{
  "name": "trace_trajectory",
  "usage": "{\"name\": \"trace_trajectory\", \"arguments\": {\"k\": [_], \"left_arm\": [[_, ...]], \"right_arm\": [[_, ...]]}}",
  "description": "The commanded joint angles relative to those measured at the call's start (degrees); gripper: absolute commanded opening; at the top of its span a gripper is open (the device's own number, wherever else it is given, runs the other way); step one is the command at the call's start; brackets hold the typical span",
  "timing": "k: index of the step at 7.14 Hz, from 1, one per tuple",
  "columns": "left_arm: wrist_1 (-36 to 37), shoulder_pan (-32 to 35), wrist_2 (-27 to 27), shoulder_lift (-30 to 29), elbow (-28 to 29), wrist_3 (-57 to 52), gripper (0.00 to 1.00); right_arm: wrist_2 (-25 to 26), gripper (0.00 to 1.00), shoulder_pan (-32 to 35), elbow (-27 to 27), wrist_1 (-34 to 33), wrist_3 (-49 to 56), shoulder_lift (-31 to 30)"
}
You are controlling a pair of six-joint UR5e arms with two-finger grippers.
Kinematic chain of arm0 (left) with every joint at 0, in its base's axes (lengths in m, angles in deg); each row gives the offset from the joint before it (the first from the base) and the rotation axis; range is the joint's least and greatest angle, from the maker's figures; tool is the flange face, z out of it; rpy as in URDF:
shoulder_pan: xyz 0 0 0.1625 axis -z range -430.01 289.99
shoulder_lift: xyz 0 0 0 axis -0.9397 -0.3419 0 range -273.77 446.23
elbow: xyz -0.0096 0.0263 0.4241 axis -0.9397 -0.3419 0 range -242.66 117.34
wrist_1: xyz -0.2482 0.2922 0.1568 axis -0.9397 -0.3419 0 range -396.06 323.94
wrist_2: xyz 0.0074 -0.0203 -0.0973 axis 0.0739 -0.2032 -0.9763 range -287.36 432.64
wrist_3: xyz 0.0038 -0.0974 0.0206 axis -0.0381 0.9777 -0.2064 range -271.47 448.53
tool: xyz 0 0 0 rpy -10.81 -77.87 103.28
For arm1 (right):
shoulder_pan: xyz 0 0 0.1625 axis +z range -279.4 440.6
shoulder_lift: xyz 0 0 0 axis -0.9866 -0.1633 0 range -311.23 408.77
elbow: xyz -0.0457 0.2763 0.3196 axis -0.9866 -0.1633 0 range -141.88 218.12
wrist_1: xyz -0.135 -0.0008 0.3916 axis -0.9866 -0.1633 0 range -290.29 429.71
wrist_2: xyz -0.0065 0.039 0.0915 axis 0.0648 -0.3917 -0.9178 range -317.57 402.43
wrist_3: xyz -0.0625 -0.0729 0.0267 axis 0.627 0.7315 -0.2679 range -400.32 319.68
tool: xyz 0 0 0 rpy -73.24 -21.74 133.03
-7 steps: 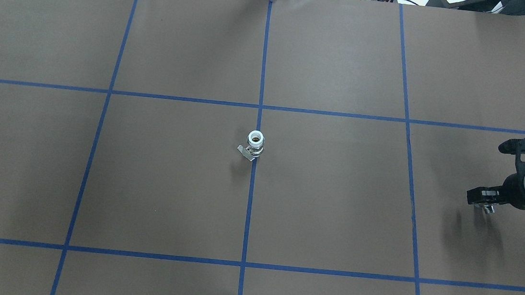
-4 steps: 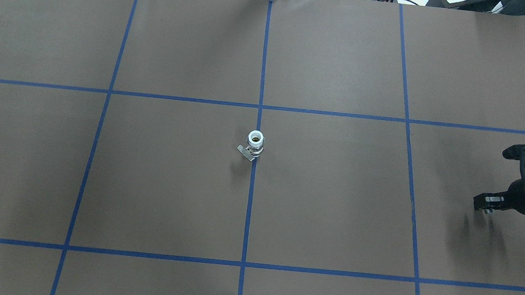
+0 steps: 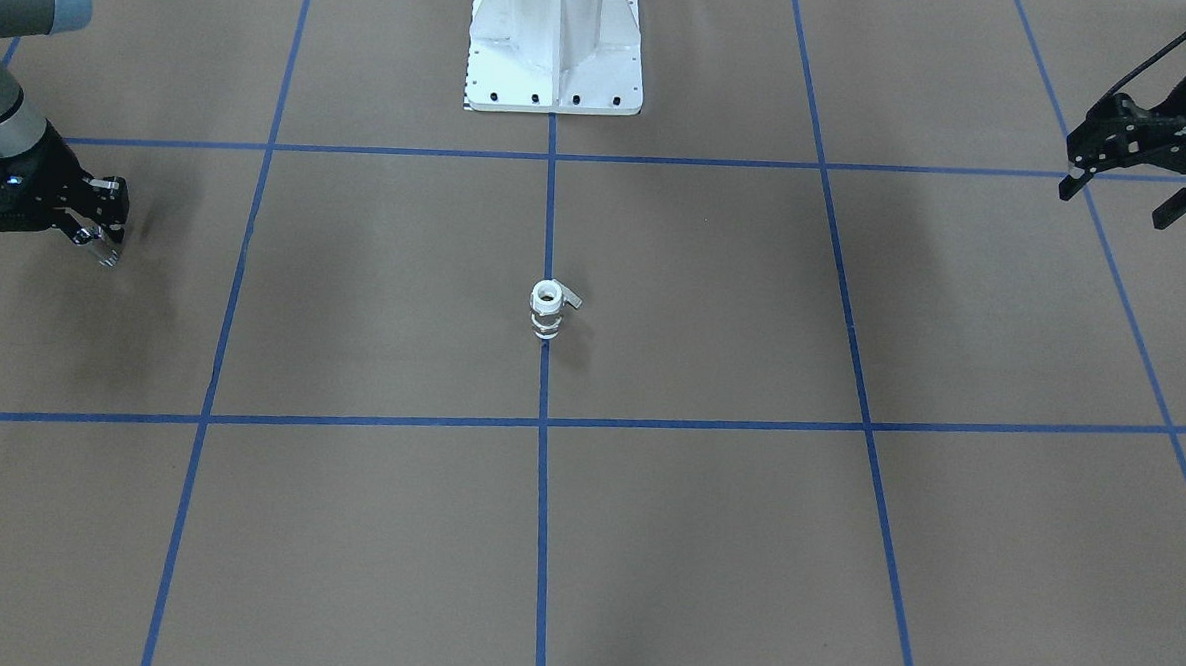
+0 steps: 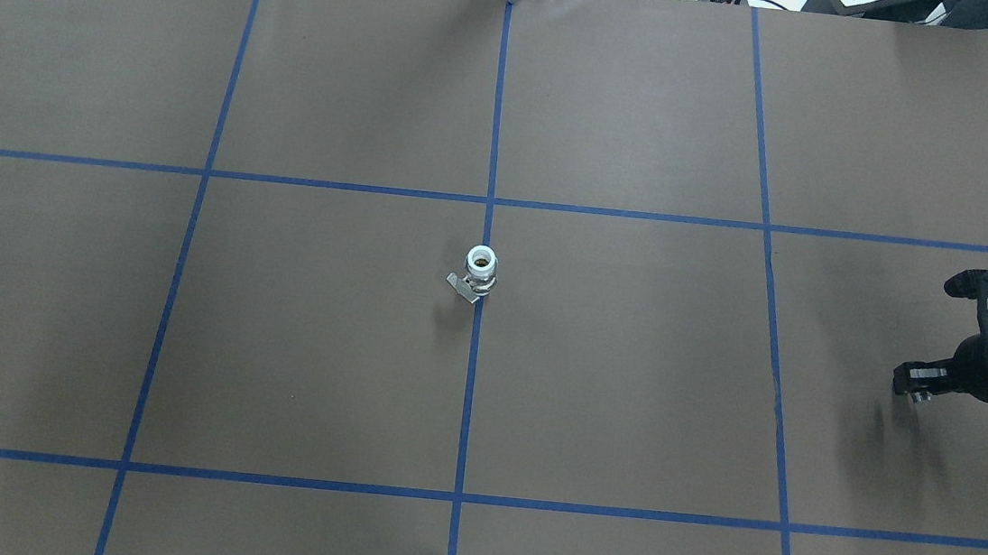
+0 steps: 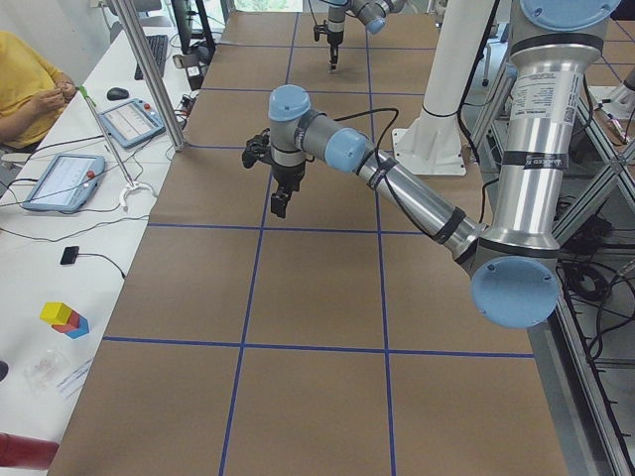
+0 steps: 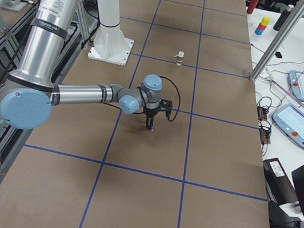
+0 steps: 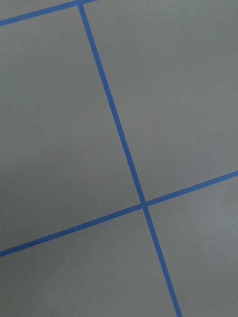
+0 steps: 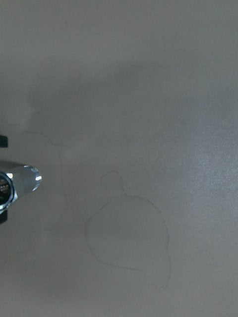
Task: Assemble PPR valve and pipe with both arms
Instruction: 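Lower the right gripper onto the chrome pipe fitting and grasp it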
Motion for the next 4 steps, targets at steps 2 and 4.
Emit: {"name": "trace_trajectory", "arguments": {"k": [2, 4], "left_arm": [[0.0, 0.0, 0.0, 0.0, -0.1, 0.1, 1.0], [0.0, -0.1, 0.0, -0.1, 0.0, 0.1, 1.0]], "right_arm": [[0.4, 0.52, 1.0, -0.1, 0.0, 0.1, -0.1], [0.5, 0.41, 1.4, -0.1, -0.1, 0.1, 0.1]]}}
